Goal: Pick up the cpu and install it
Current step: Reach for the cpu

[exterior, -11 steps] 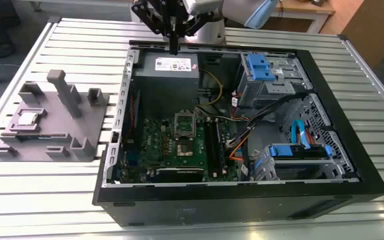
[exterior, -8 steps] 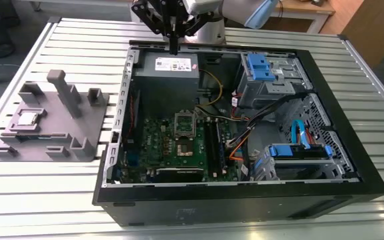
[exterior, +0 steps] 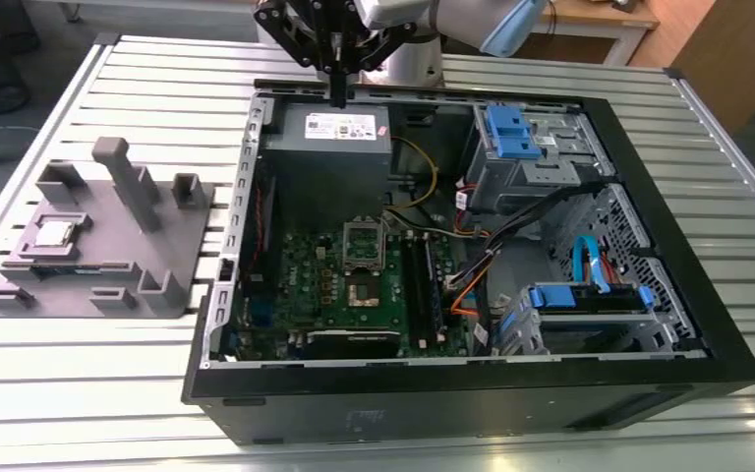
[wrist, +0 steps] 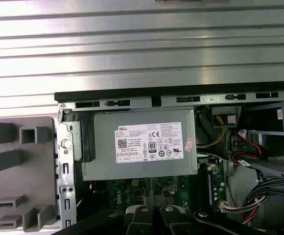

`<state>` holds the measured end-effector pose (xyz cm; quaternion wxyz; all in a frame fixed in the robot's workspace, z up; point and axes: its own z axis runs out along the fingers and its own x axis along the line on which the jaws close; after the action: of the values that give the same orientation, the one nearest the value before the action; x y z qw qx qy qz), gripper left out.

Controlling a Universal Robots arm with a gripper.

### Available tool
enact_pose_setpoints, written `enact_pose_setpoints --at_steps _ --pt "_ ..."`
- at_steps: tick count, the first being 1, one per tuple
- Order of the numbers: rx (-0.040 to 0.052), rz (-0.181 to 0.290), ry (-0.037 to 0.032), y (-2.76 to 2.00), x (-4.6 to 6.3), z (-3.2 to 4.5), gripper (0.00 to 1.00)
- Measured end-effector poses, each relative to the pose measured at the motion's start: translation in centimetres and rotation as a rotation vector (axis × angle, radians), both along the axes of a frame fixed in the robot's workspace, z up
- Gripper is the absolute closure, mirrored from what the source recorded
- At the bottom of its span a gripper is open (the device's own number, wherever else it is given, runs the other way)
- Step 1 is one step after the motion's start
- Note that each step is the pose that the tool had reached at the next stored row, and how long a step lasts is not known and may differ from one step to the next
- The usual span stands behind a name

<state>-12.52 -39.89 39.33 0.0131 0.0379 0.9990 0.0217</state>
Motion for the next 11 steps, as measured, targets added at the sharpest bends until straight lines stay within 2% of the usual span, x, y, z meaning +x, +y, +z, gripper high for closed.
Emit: enact_pose_setpoints --at_steps 11 --pt "0.0001 0.000 0.0000 0.00 -0.24 0.00 0.89"
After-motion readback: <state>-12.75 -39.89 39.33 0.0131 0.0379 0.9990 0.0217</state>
